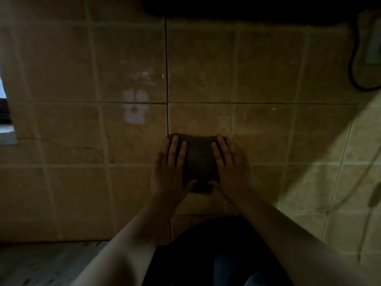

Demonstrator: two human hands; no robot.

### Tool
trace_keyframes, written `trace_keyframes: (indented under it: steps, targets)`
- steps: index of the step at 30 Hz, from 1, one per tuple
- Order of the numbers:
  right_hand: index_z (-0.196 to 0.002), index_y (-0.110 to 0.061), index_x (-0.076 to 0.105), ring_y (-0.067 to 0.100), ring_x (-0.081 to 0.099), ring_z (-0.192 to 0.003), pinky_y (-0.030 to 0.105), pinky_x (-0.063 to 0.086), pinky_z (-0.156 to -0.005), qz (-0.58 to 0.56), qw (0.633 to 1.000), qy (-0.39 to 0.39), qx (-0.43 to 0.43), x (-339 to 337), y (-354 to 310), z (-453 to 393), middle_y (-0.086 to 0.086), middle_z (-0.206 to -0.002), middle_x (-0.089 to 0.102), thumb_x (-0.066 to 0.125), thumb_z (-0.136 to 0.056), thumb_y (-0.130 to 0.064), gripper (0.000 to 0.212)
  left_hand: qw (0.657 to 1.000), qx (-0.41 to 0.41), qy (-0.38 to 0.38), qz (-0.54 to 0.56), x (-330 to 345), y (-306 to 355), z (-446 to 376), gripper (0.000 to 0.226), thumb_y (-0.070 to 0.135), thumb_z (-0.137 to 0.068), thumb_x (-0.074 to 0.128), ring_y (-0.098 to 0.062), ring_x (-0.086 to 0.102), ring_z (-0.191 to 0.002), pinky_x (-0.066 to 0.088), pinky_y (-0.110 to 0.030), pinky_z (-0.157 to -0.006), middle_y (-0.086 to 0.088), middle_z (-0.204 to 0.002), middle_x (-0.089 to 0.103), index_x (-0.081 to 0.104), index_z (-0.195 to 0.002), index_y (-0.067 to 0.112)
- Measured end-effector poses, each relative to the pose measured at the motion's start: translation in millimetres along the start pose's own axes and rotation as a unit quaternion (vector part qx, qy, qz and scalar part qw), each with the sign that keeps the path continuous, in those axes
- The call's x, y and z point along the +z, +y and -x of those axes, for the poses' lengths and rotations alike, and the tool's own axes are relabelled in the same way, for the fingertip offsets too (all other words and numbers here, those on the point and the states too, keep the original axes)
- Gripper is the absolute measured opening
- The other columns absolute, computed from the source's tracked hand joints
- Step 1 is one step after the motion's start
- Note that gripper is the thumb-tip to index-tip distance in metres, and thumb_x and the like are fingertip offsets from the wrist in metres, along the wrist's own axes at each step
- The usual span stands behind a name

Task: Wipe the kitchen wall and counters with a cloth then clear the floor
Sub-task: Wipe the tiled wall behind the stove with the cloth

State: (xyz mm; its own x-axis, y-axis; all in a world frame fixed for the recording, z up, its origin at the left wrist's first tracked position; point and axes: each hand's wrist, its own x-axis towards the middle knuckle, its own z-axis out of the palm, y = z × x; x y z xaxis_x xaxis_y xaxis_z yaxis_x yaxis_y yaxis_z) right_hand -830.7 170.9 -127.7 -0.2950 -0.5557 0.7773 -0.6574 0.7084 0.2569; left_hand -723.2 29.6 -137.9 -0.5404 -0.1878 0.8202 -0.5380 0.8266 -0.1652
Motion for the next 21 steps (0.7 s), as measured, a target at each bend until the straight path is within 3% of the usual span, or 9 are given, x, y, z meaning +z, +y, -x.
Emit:
trace_keyframes:
  steps: [3, 6, 8, 11, 14, 18, 21]
  targets:
    - [-0.144, -0.007, 0.026, 0.027, 0.033, -0.134, 0.048, 0.04, -0.101, -0.014, 1.0, 0.011, 0.003, -8.8, 7.3, -17.3, 0.011, -0.149, 0.037, 0.08, -0.037, -0.067, 0.134, 1.0, 0.009, 0.002, -0.003, -10.7, -6.4, -22.1, 0.103, 0.069, -0.064, 0.051, -0.035, 0.034, -0.135, 0.022, -0.042, -0.104, -0.021, -0.15, 0.029, 0.027, -0.144, 0.008]
    - [-0.141, -0.007, 0.026, 0.029, 0.027, -0.134, 0.05, 0.037, -0.102, -0.02, 1.0, 0.008, -0.002, -14.5, 15.3, -34.4, 0.014, -0.147, 0.039, 0.08, -0.037, -0.067, 0.132, 1.0, 0.014, 0.008, -0.01, -17.1, -12.6, -39.2, 0.1, 0.071, -0.067, 0.037, -0.034, 0.03, -0.135, 0.022, -0.042, -0.104, -0.022, -0.149, 0.03, 0.027, -0.144, 0.007]
    - [-0.143, -0.007, 0.028, 0.031, 0.028, -0.135, 0.051, 0.034, -0.104, -0.019, 1.0, 0.009, -0.011, -22.6, 19.4, -43.2, 0.015, -0.148, 0.038, 0.08, -0.038, -0.067, 0.132, 1.0, 0.015, 0.014, -0.022, -20.8, -13.4, -47.1, 0.101, 0.072, -0.067, 0.04, -0.033, 0.024, -0.135, 0.021, -0.042, -0.104, -0.023, -0.149, 0.031, 0.027, -0.143, 0.006]
    - [-0.148, -0.009, 0.016, 0.031, 0.024, -0.142, 0.05, 0.02, -0.111, -0.007, 0.999, -0.008, -0.034, -33.5, 24.4, -54.7, 0.014, -0.155, 0.022, 0.077, -0.051, -0.066, 0.128, 0.999, 0.015, 0.013, -0.048, -28.3, -15.5, -55.7, 0.109, 0.074, -0.065, 0.048, -0.034, 0.026, -0.138, 0.019, -0.041, -0.105, -0.021, -0.151, 0.024, 0.017, -0.146, 0.008]
    - [-0.146, -0.009, 0.028, 0.03, 0.033, -0.139, 0.053, 0.028, -0.107, -0.011, 1.0, 0.004, -0.026, -48.8, 31.0, -68.0, 0.013, -0.153, 0.03, 0.078, -0.047, -0.067, 0.125, 0.998, 0.015, 0.021, -0.058, -35.7, -20.6, -70.1, 0.106, 0.077, -0.068, 0.037, -0.037, 0.033, -0.136, 0.02, -0.043, -0.106, -0.022, -0.151, 0.026, 0.016, -0.146, 0.008]
    - [-0.148, -0.016, -0.017, 0.023, -0.012, -0.146, 0.047, -0.003, -0.115, -0.024, 0.996, -0.035, -0.073, -60.9, 40.5, -84.5, 0.005, -0.157, -0.02, 0.058, -0.077, -0.064, 0.113, 0.997, 0.032, 0.028, -0.057, -44.0, -27.9, -90.8, 0.104, 0.076, -0.068, 0.029, -0.039, 0.028, -0.138, 0.018, -0.044, -0.108, -0.024, -0.151, 0.025, 0.017, -0.145, 0.006]
    - [-0.146, -0.017, -0.023, 0.022, -0.019, -0.144, 0.047, -0.007, -0.115, -0.016, 0.997, -0.028, -0.073, -64.5, 43.6, -91.5, 0.003, -0.155, -0.027, 0.052, -0.08, -0.066, 0.112, 0.996, 0.048, 0.033, -0.066, -50.0, -31.7, -99.8, 0.106, 0.077, -0.069, 0.029, -0.04, 0.026, -0.139, 0.018, -0.045, -0.109, -0.026, -0.151, 0.024, 0.017, -0.146, 0.005]
